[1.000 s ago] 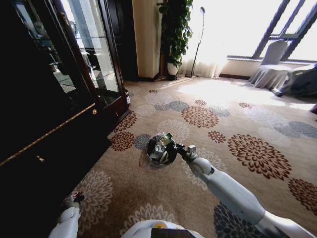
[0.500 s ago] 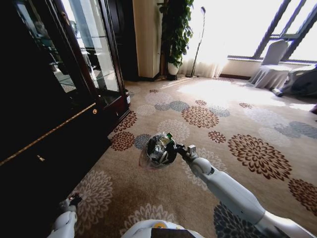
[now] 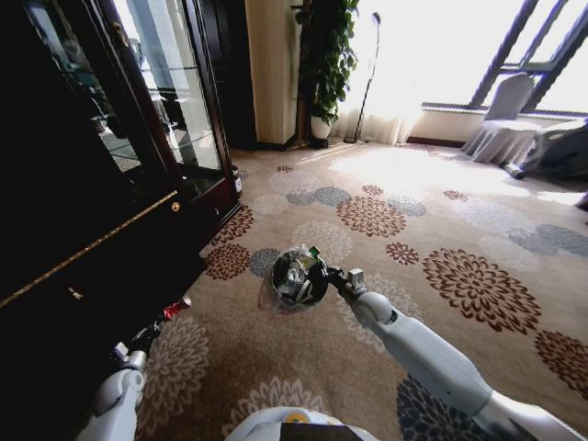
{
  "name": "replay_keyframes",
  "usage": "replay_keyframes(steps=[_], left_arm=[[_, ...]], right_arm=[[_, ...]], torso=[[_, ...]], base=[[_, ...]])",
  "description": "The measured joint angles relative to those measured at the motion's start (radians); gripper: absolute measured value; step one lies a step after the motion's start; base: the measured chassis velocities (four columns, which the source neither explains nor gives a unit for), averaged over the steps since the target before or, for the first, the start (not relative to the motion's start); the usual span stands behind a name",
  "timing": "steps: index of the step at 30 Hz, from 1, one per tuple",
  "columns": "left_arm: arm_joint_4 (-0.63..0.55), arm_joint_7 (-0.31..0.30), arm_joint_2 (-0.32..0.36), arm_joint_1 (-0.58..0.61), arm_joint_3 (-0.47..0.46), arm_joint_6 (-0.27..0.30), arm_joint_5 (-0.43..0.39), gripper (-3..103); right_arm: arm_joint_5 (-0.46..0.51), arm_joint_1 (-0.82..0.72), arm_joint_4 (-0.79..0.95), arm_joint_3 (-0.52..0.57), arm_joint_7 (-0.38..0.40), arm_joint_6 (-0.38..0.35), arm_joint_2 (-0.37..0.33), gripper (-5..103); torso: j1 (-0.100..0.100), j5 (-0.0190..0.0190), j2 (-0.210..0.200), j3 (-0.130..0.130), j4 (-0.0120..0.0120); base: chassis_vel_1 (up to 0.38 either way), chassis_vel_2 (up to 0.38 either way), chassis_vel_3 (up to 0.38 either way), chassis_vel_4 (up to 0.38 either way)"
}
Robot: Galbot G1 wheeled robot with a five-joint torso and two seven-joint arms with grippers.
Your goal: Pick up the trash from the ground and place it into the trash bin.
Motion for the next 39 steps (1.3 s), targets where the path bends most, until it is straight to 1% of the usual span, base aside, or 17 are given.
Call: replay_keyframes(steps=[3,7,8,9,11,12,13,14,15,19,22,23,25,30,37,38,39], left_arm=[[-0.197,0.012,-0.008,0.029,0.005,0.057,-0.114,0],[-0.245,0.004,-0.005,0.006,0.033,0.056,-0.110,0],[-0.192,-0.011,0.007,-0.018,0.080,-0.007,-0.015,0],[-0.192,-0.011,0.007,-0.018,0.080,-0.007,-0.015,0],[-0.039,-0.007,0.023,-0.060,0.136,-0.123,0.170,-2],[0.060,0.002,0.030,-0.090,0.169,-0.172,0.287,3],[0.060,0.002,0.030,-0.090,0.169,-0.172,0.287,3],[0.164,0.008,0.033,-0.125,0.212,-0.204,0.384,8],[0.232,0.009,0.033,-0.153,0.249,-0.217,0.420,14],[0.331,0.001,0.021,-0.208,0.312,-0.228,0.465,30],[0.386,-0.007,0.017,-0.246,0.355,-0.239,0.513,36],[0.441,-0.012,0.015,-0.277,0.382,-0.264,0.570,46],[0.478,-0.015,0.014,-0.296,0.398,-0.283,0.603,46],[0.626,-0.020,0.008,-0.369,0.460,-0.353,0.690,68],[0.707,-0.019,-0.002,-0.410,0.497,-0.399,0.765,89],[0.722,-0.020,-0.004,-0.420,0.500,-0.410,0.785,98],[0.729,-0.022,-0.005,-0.424,0.502,-0.414,0.796,98]], right_arm=[[0.000,0.000,0.000,0.000,0.000,0.000,0.000,1],[0.000,0.000,0.000,0.000,0.000,0.000,0.000,1],[0.000,0.000,0.000,0.000,0.000,0.000,0.000,1],[0.000,0.000,0.000,0.000,0.000,0.000,0.000,1],[0.000,0.000,0.000,0.000,0.000,0.000,0.000,1],[0.000,0.000,0.000,0.000,0.000,0.000,0.000,1],[0.000,0.000,0.000,0.000,0.000,0.000,0.000,1],[0.000,0.000,0.000,0.000,0.000,0.000,0.000,1],[0.000,0.000,0.000,0.000,0.000,0.000,0.000,1],[0.000,0.000,0.000,0.000,0.000,0.000,0.000,1],[0.000,0.000,0.000,0.000,0.000,0.000,0.000,1],[0.000,0.000,0.000,0.000,0.000,0.000,0.000,1],[0.000,0.000,0.000,0.000,0.000,0.000,0.000,1],[0.000,0.000,0.000,0.000,0.000,0.000,0.000,1],[0.000,0.000,0.000,0.000,0.000,0.000,0.000,1],[0.000,0.000,0.000,0.000,0.000,0.000,0.000,1],[0.000,0.000,0.000,0.000,0.000,0.000,0.000,1]], torso=[[0.000,0.0005,0.000,0.000,0.0000],[0.000,0.0005,0.000,0.000,0.0001],[0.000,0.0003,0.000,0.000,-0.0004],[0.000,0.0003,0.000,0.000,-0.0004],[0.000,-0.0005,0.000,0.000,-0.0003],[0.000,-0.0006,0.000,0.000,-0.0002],[0.000,-0.0006,0.000,0.000,-0.0002],[0.000,-0.0007,0.000,0.000,0.0002],[0.000,-0.0009,0.000,0.000,0.0002],[0.000,0.0000,0.000,0.000,0.0000],[0.000,-0.0006,0.000,0.000,-0.0001],[0.000,-0.0004,0.000,0.000,-0.0003],[0.000,-0.0002,0.000,0.000,-0.0001],[0.000,-0.0002,0.000,0.000,-0.0001],[0.000,-0.0002,0.000,0.000,0.0000],[0.000,-0.0002,0.000,0.000,-0.0001],[0.000,-0.0002,0.000,0.000,-0.0001]], base=[[0.000,0.000,0.000,0.000],[0.000,0.000,0.000,0.000],[0.000,0.000,0.000,0.000],[0.000,0.000,0.000,0.000],[0.000,0.000,0.000,0.000],[0.000,0.000,0.000,0.000],[0.000,0.000,0.000,0.000],[0.000,0.000,0.000,0.000],[0.000,0.000,0.000,0.000],[0.000,0.000,0.000,0.000],[0.000,0.000,0.000,0.000],[0.000,0.000,0.000,0.000],[0.000,0.000,0.000,0.000],[0.000,0.000,0.000,0.000],[-0.022,0.034,0.022,-0.017],[-0.061,0.081,0.087,-0.077],[-0.089,0.081,0.087,-0.122]])
